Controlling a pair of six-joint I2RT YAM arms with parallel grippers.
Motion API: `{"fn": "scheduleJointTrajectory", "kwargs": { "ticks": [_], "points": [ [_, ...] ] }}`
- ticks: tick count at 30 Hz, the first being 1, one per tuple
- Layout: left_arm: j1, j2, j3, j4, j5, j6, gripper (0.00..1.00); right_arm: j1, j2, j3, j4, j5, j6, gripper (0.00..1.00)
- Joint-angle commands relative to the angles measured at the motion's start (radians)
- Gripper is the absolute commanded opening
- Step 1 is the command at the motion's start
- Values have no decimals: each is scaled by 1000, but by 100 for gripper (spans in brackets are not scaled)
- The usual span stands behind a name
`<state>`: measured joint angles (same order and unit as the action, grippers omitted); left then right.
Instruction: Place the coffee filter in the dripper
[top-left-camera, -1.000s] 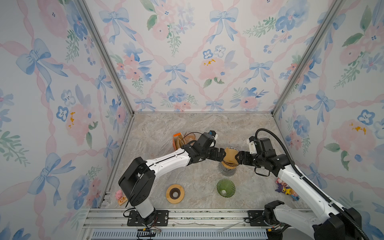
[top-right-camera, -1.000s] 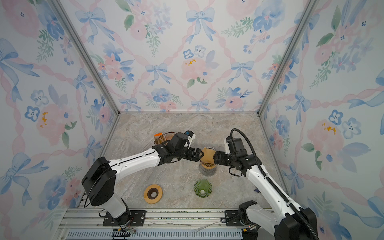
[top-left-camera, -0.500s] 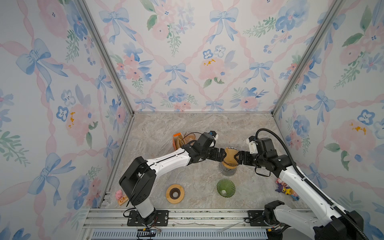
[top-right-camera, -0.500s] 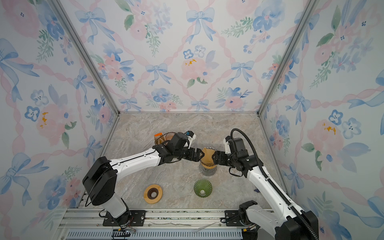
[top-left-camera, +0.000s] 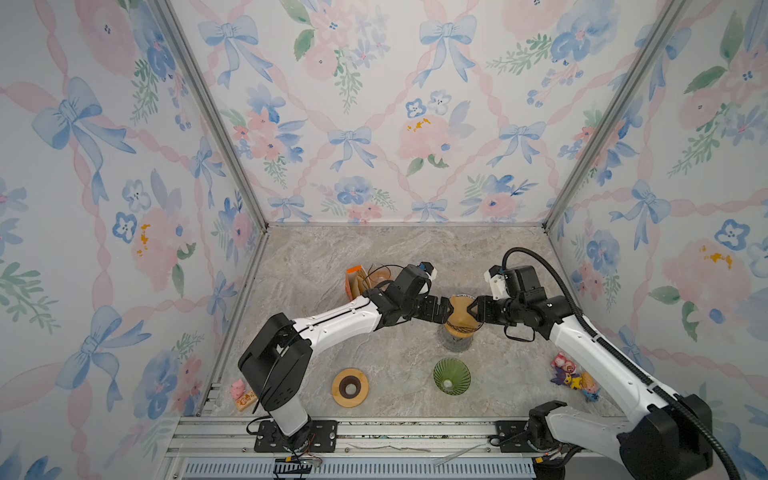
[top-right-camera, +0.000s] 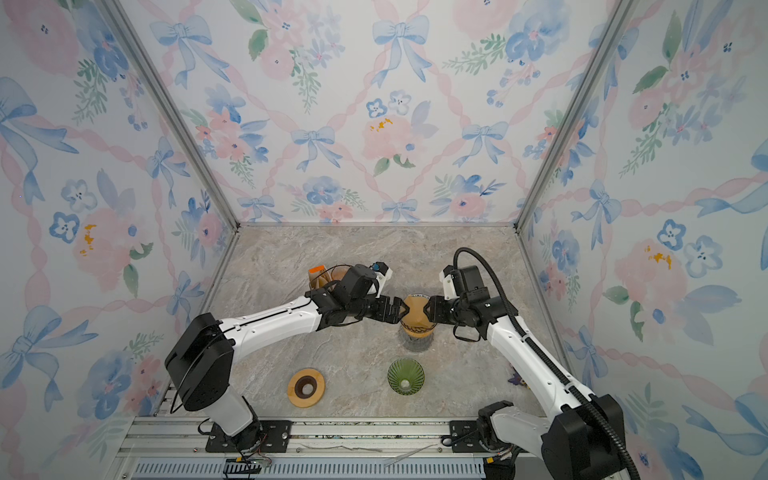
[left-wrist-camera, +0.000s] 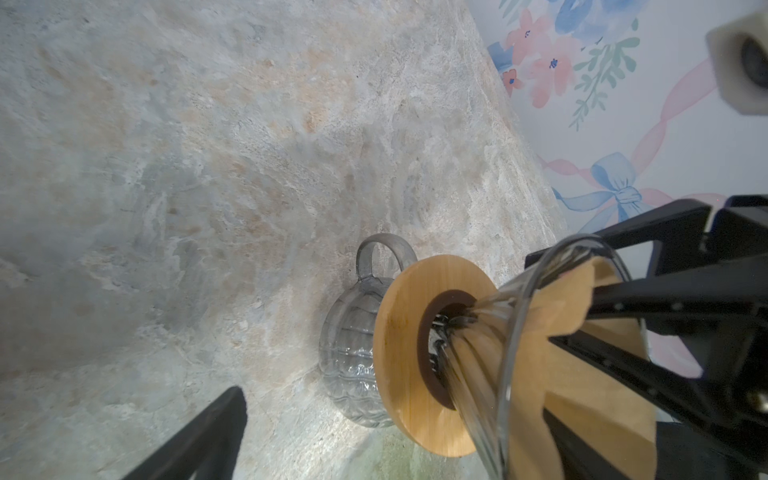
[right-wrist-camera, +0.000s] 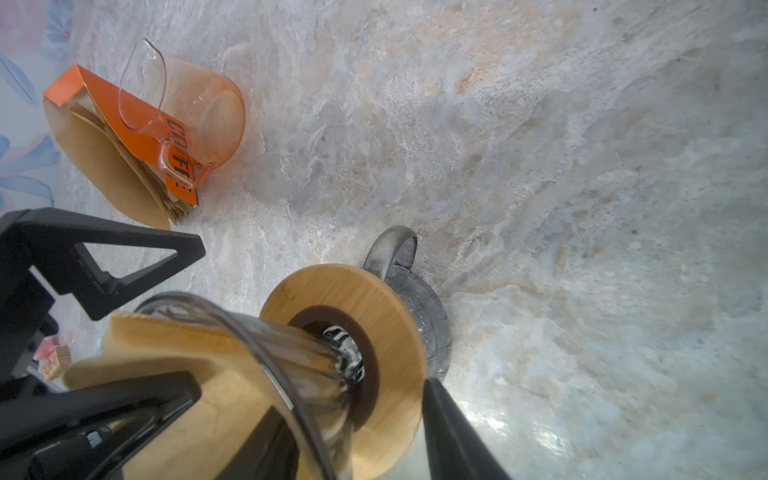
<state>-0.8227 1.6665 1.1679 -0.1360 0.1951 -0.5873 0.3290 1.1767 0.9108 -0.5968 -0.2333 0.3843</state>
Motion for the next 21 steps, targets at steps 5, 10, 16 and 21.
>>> {"fn": "scheduleJointTrajectory", "kwargs": {
  "ticks": [5, 10, 16, 21],
  "points": [
    [17, -17, 6, -6, 15, 1, 98, -2, 11, 44, -28, -40, 26, 32],
    [17, -8, 12, -6, 2, 3, 98, -5, 28, 53, -36, -42, 26, 22],
    [17, -11, 9, -5, -10, 3, 98, -7, 36, 59, -40, -57, 34, 16],
    [19, -7, 15, -6, -13, 1, 98, -14, 55, 71, -54, -64, 42, 14]
  ]
}}
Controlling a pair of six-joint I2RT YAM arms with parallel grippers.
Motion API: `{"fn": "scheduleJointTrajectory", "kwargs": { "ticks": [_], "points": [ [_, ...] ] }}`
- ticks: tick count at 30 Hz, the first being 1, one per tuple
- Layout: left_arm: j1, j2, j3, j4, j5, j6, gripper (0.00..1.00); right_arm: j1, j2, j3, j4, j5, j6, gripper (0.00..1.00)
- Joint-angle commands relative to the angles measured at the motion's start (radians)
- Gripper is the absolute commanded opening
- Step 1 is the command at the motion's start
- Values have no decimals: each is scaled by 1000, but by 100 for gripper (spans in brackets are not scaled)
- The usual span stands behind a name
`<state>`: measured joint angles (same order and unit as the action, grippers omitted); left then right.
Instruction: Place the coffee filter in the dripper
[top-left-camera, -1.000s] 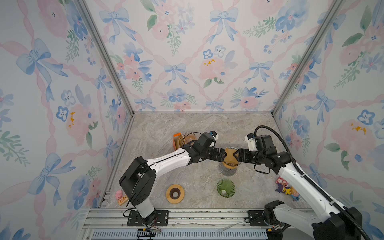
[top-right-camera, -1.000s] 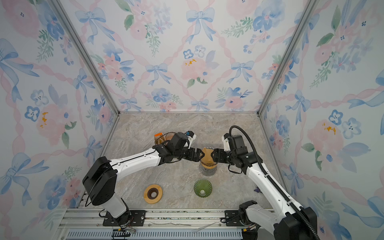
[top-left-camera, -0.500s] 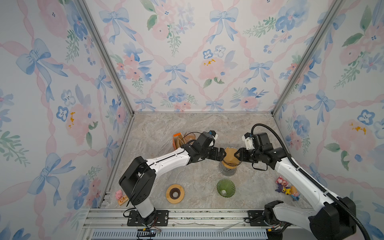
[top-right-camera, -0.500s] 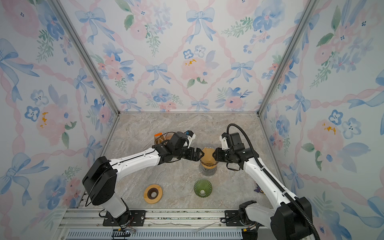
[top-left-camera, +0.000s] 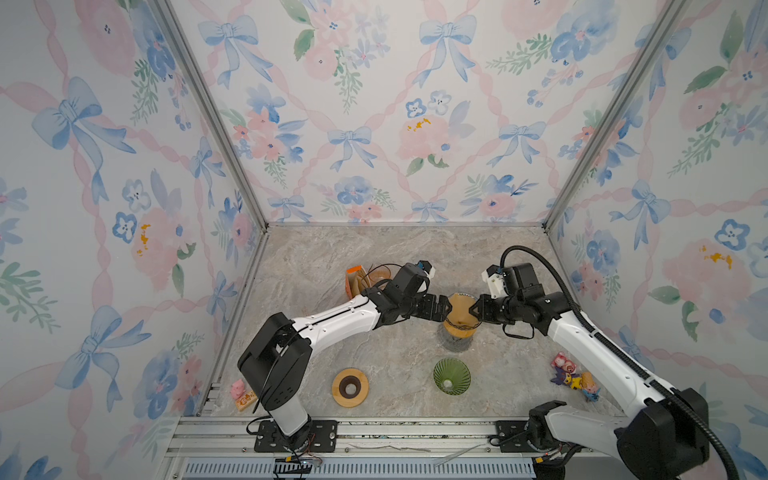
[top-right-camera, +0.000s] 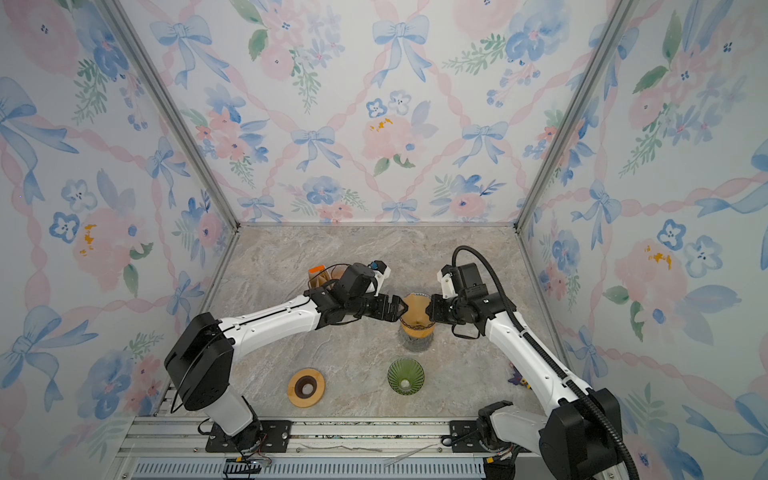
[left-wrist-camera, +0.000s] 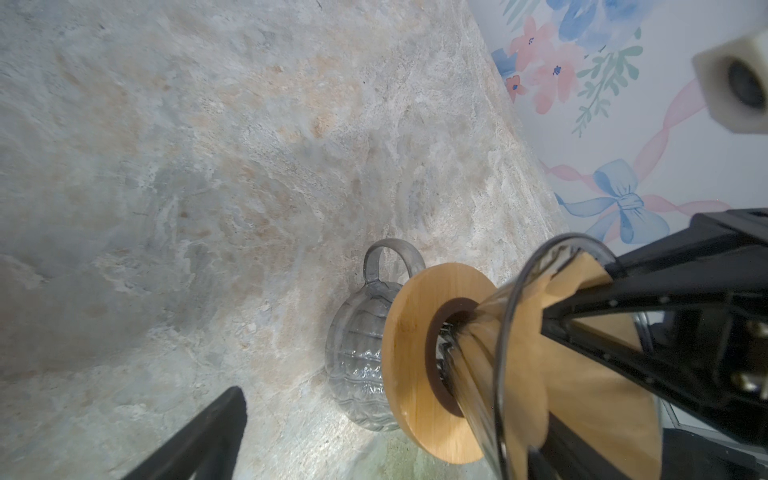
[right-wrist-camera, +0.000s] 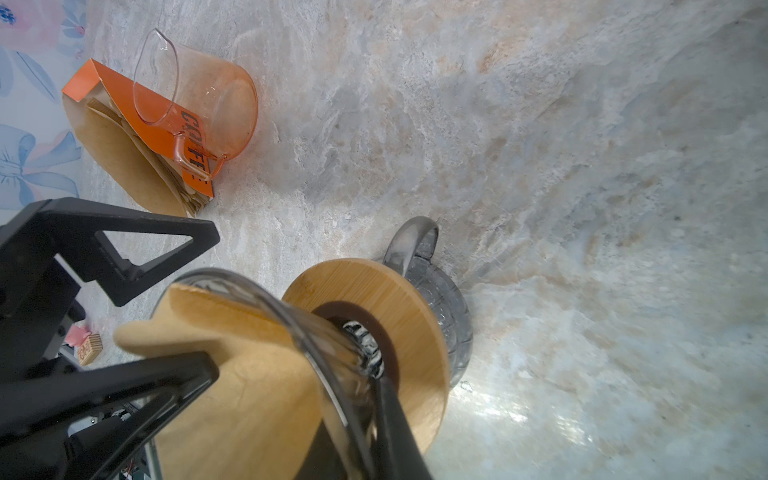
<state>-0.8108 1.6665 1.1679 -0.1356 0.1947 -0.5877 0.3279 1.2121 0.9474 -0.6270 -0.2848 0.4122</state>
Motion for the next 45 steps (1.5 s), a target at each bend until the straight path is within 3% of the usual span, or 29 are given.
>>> {"fn": "scheduleJointTrajectory", "kwargs": {
  "ticks": [1, 7, 13, 17, 25, 32, 45],
  "points": [
    [7, -6, 17, -6, -13, 2, 98, -13, 22, 33, -23, -14, 15, 14],
    [7, -12, 19, -5, -10, 2, 98, -25, 22, 25, -17, -24, 19, 15],
    [-11, -16, 22, -7, 4, 28, 98, -29, -43, 16, -2, -12, -3, 36],
    [-45, -53, 6, 13, -77, 44, 98, -27, -120, -25, 45, -5, -25, 47],
    [-66, -68, -20, 71, -83, 32, 98, 21, -165, -56, 89, 60, -21, 50],
    [-59, -47, -46, 82, -76, 13, 98, 73, -113, -48, 50, 165, -32, 55],
    [-39, -5, -52, 47, -60, -11, 98, 81, -42, -71, 39, 204, -9, 58]
  ]
}}
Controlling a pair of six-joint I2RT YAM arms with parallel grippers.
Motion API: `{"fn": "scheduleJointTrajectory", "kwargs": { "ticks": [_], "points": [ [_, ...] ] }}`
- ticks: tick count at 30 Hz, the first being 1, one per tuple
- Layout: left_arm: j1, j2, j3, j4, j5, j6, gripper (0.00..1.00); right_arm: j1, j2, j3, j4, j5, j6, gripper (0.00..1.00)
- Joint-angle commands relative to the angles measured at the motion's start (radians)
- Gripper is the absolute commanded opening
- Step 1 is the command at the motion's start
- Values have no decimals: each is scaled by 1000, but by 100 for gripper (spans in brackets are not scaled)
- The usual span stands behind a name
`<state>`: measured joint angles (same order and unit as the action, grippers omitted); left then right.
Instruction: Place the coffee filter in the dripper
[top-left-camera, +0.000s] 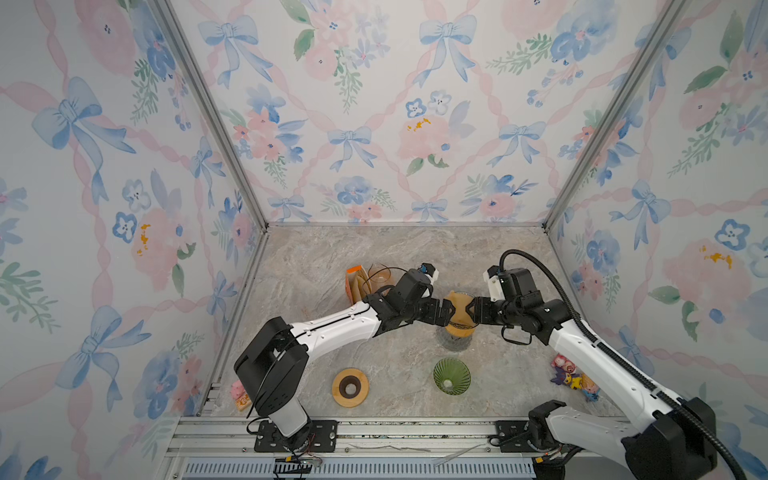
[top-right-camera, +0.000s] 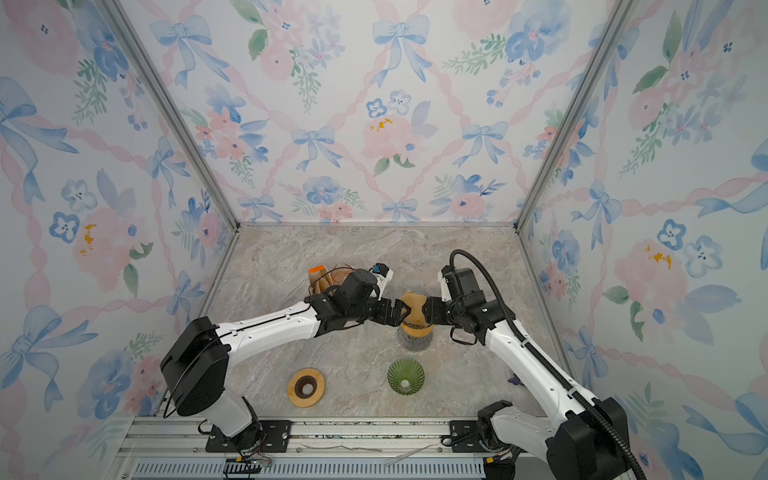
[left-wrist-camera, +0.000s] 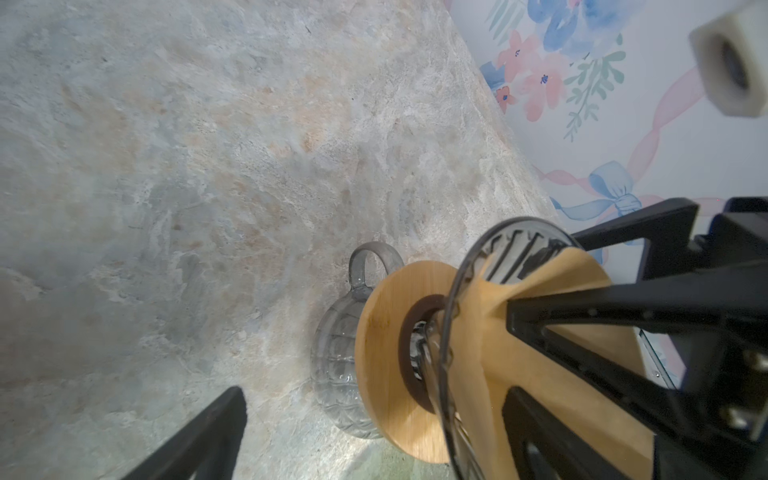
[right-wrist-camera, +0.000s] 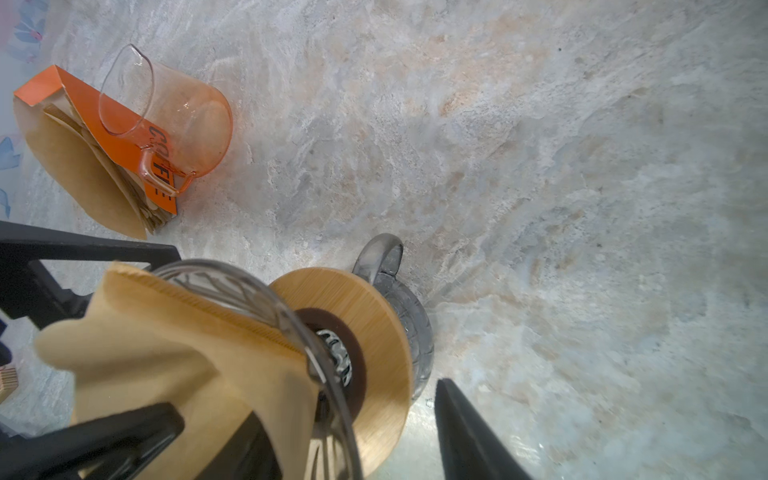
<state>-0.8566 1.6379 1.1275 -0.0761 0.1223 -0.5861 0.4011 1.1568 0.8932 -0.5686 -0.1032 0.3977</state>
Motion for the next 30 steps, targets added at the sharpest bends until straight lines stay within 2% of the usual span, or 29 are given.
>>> {"fn": "scheduleJointTrajectory", "kwargs": {
  "ticks": [1, 9, 17, 26, 30],
  "points": [
    [9, 28, -9, -17, 16, -15, 98, 7, 18, -18, -22, 23, 5, 58],
    [18, 53, -5, -31, 22, -24, 98, 7, 33, -35, -21, 39, 14, 58],
    [30, 36, -6, -32, 25, -24, 98, -43, 9, -55, -16, 18, 33, 58],
    [31, 15, 23, -31, 68, -29, 98, -61, -66, -35, 35, -175, 44, 57],
    [33, 2, 30, -31, 93, -30, 94, -84, -61, -23, 29, -212, 52, 46]
  ]
}}
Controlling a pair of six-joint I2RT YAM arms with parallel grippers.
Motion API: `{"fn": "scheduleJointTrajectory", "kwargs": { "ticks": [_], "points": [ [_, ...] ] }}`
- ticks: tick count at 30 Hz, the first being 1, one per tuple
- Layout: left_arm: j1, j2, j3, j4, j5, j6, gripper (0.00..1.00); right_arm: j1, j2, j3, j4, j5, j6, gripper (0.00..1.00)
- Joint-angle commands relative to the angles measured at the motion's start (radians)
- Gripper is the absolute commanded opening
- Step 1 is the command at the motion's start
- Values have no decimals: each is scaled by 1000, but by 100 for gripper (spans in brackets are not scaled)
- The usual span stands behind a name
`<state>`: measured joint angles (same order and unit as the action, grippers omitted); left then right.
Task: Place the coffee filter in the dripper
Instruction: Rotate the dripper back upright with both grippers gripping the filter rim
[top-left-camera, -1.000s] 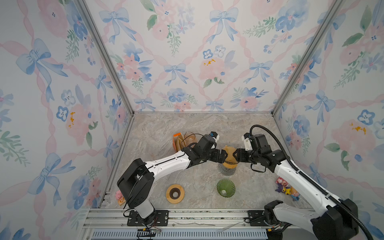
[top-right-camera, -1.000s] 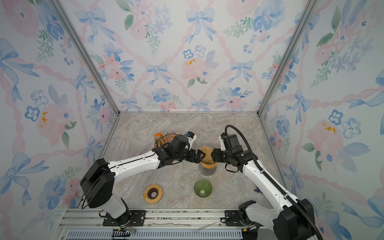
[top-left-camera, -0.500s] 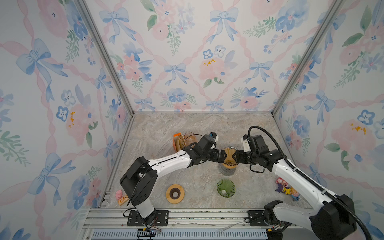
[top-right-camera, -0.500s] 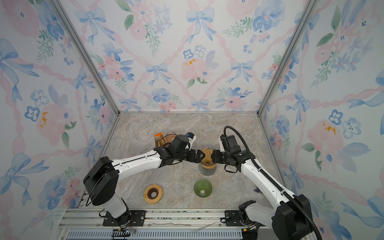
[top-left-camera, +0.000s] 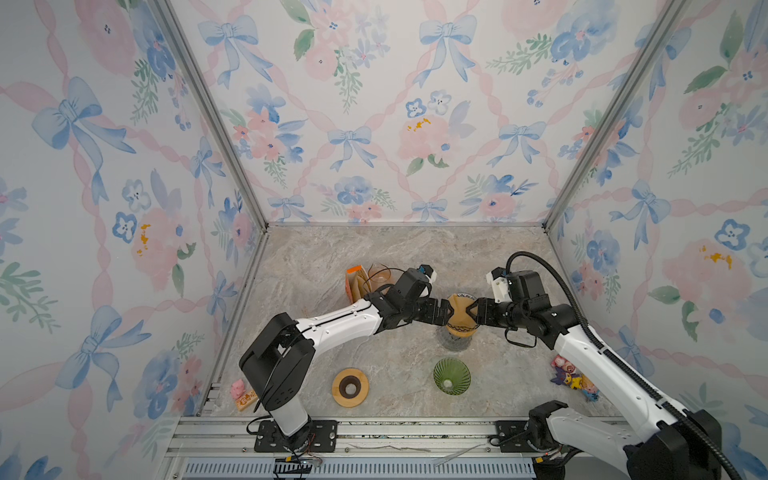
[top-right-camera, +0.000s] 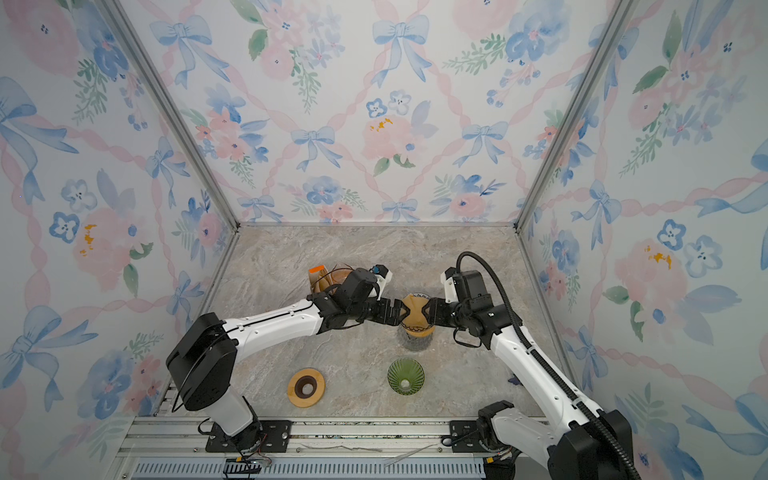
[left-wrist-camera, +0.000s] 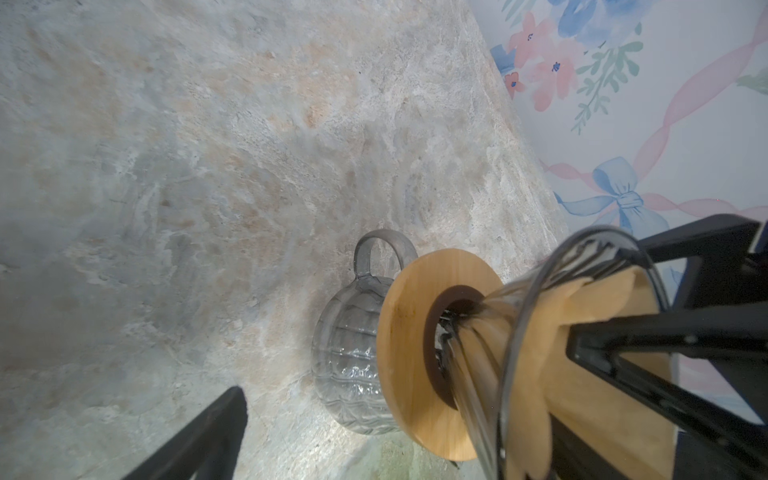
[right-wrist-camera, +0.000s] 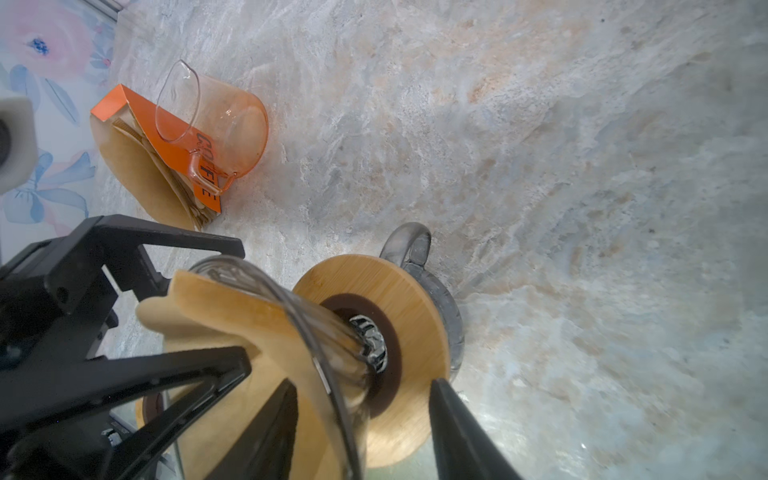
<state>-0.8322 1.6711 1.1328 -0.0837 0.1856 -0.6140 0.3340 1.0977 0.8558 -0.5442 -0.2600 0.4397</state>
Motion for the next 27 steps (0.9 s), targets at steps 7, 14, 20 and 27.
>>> {"fn": "scheduleJointTrajectory", "kwargs": {
  "ticks": [7, 14, 20, 27],
  "points": [
    [11, -43, 39, -24, 80, -26, 85, -63, 18, -10, 44, -147, 52, 26],
    [18, -45, 40, -23, 73, -26, 85, -121, 49, -6, 44, -240, 97, 16],
    [18, -39, 47, -24, 70, -27, 85, -141, 51, -8, 43, -276, 107, 15],
    [18, -42, 44, -24, 74, -21, 85, -151, 22, -4, -1, -218, 61, 35]
  ]
}}
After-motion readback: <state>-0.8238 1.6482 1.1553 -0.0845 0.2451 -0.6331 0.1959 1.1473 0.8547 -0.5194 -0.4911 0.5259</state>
